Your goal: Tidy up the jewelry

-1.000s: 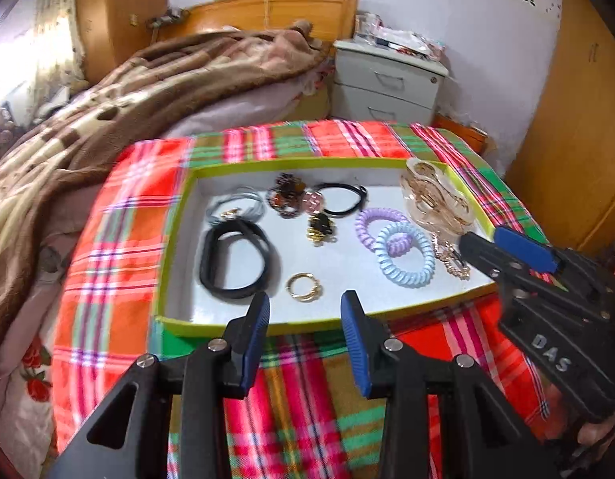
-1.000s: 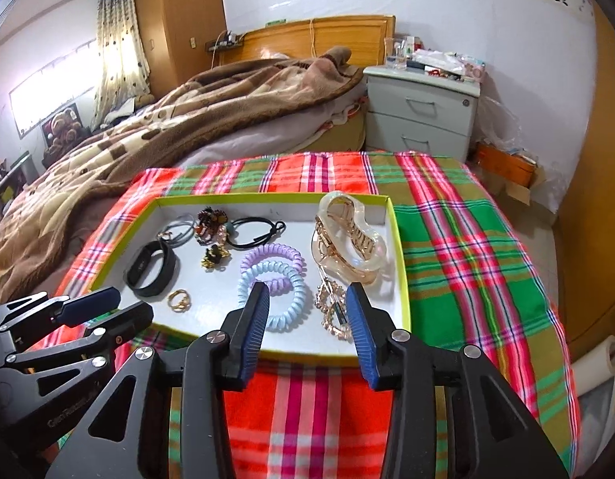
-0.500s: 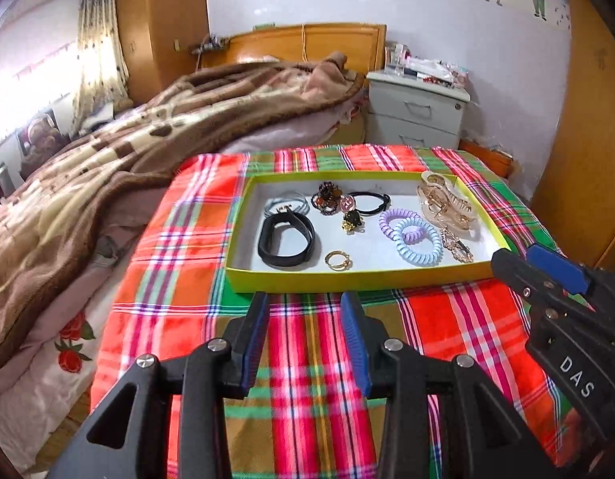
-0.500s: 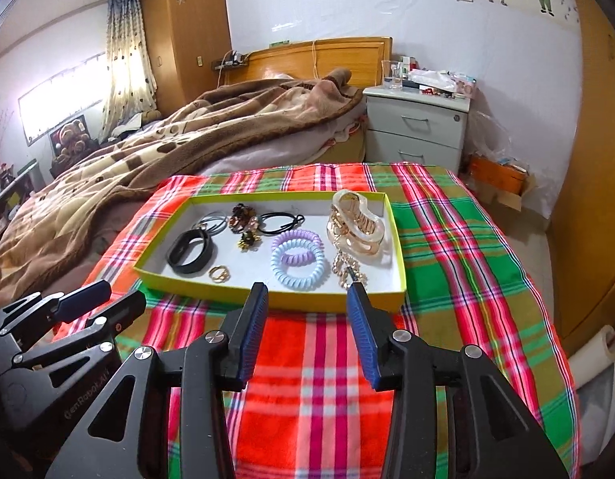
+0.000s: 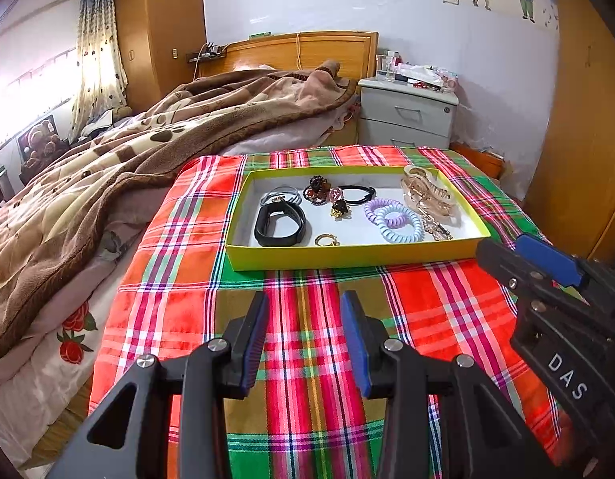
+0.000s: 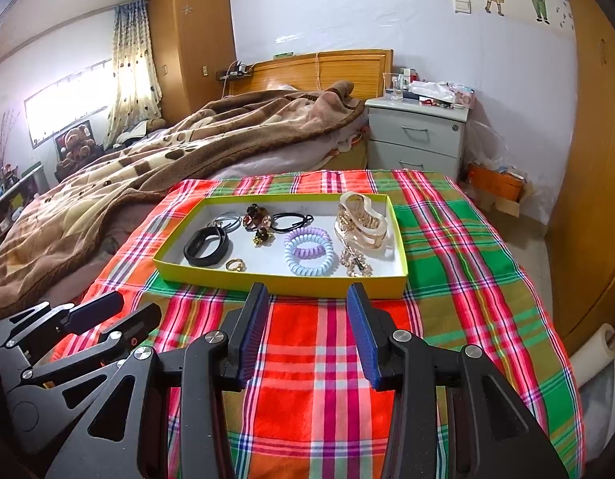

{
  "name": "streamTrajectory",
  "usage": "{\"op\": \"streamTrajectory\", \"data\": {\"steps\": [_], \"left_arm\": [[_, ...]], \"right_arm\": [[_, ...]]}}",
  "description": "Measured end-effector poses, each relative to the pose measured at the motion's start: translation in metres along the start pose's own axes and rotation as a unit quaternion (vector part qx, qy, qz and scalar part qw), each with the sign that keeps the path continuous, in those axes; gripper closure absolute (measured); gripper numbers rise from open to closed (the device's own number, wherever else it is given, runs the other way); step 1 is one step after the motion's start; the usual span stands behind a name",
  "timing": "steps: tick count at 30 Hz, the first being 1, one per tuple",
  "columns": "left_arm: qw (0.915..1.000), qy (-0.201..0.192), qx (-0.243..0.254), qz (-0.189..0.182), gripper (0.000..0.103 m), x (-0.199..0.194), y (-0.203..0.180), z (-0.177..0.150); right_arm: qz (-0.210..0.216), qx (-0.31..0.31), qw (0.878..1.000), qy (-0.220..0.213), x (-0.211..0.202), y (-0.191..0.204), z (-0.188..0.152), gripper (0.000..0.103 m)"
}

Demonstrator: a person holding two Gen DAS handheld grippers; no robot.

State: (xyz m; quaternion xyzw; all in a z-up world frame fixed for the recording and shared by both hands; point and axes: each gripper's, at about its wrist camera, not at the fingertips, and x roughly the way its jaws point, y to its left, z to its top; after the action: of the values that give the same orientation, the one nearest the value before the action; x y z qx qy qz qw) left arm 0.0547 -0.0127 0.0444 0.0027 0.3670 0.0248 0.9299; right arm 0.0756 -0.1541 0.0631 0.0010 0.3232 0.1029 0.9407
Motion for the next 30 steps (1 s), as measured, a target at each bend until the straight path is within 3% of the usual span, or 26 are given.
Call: {"op": "streamTrajectory", "data": {"steps": [30], "left_arm": [[0.9995,0.007,-0.029,-0.009,0.064,0.003,0.013,-0.002]], "right_arm": [[0.002,-0.002,1.0,0.007,0.003,0.006,0.0,0.061]]}}
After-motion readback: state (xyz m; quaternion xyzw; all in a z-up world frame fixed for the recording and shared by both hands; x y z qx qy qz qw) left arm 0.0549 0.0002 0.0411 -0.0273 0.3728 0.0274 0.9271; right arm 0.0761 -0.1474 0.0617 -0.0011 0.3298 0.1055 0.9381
